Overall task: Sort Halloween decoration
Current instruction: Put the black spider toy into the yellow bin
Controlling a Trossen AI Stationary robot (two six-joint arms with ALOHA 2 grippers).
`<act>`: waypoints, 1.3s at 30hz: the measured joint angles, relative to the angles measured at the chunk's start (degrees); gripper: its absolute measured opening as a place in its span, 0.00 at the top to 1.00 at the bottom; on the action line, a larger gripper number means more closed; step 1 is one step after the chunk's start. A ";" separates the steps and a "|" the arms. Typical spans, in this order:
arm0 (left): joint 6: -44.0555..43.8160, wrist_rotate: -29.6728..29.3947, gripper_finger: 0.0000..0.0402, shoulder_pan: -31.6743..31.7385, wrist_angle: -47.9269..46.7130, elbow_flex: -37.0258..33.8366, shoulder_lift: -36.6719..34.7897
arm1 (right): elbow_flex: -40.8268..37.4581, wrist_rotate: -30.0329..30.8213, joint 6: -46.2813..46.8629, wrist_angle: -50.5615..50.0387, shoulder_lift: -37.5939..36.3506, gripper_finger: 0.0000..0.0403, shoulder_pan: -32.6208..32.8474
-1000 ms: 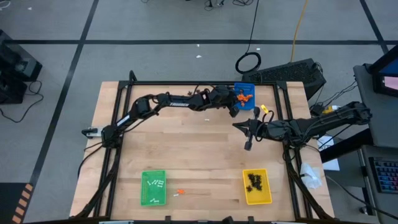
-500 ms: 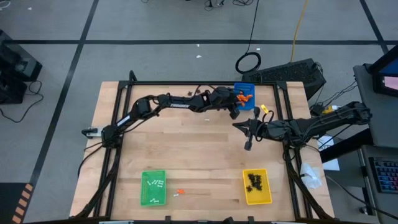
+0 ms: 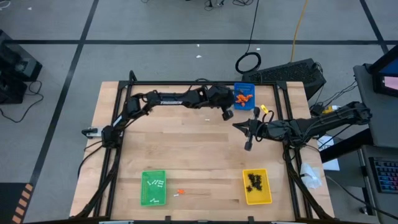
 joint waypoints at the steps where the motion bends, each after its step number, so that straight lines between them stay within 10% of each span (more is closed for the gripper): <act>1: 0.00 -0.62 0.95 -0.27 0.42 -1.09 -0.58 | 0.00 0.02 0.00 0.02 0.00 1.00 0.00; 24: -5.53 -3.49 1.00 -4.38 35.49 -54.71 -27.59 | 0.02 0.04 1.07 2.23 1.64 1.00 1.66; 39: -11.13 -5.79 1.00 -4.16 50.77 -82.52 -47.63 | 12.28 -7.93 11.99 0.24 23.28 1.00 -13.18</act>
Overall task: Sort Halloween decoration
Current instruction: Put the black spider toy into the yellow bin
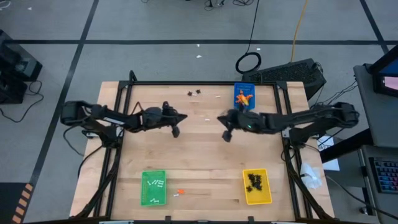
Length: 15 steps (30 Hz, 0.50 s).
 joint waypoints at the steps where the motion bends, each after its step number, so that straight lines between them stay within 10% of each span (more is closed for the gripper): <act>1: -0.07 -0.01 1.00 0.00 0.33 -0.81 -0.57 | 2.07 -1.52 0.09 -1.34 2.14 1.00 -1.68; 15: 1.41 0.09 1.00 -0.07 0.29 -4.17 -1.81 | 40.02 -15.25 0.00 -30.56 27.83 0.96 -19.76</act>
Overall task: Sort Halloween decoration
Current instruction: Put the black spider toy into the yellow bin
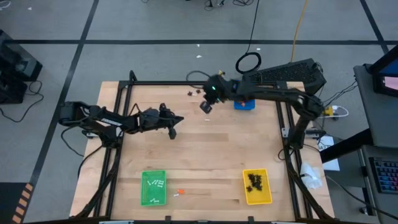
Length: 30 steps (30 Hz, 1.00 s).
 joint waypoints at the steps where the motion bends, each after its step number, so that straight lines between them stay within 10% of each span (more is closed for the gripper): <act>1: 0.02 0.02 1.00 0.00 0.00 0.00 0.00 | 2.56 -0.91 -0.85 -1.49 1.81 0.95 -0.99; 15: 0.13 0.26 1.00 0.00 -0.11 0.00 0.00 | 22.80 -16.05 -9.95 -9.05 21.47 0.72 -11.80; 30: 0.54 0.26 1.00 0.00 -0.11 0.00 0.03 | 29.77 -17.66 -14.20 -11.48 33.73 0.65 -16.40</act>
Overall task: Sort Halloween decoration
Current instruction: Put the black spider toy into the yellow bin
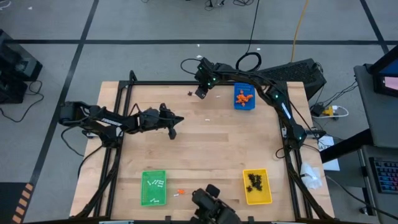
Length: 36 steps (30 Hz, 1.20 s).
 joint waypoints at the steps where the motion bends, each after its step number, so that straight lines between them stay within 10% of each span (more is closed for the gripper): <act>1: 0.00 0.00 1.00 0.00 0.00 0.00 0.00 | 0.04 0.02 -0.22 0.20 0.14 0.65 -0.11; 24: -0.13 0.00 1.00 0.00 0.07 0.00 0.00 | 0.05 -2.73 -0.85 0.35 0.79 0.66 -1.48; 36: -0.13 0.00 1.00 0.00 -0.08 0.00 0.00 | 0.04 -8.65 -11.99 0.19 0.79 0.98 -1.59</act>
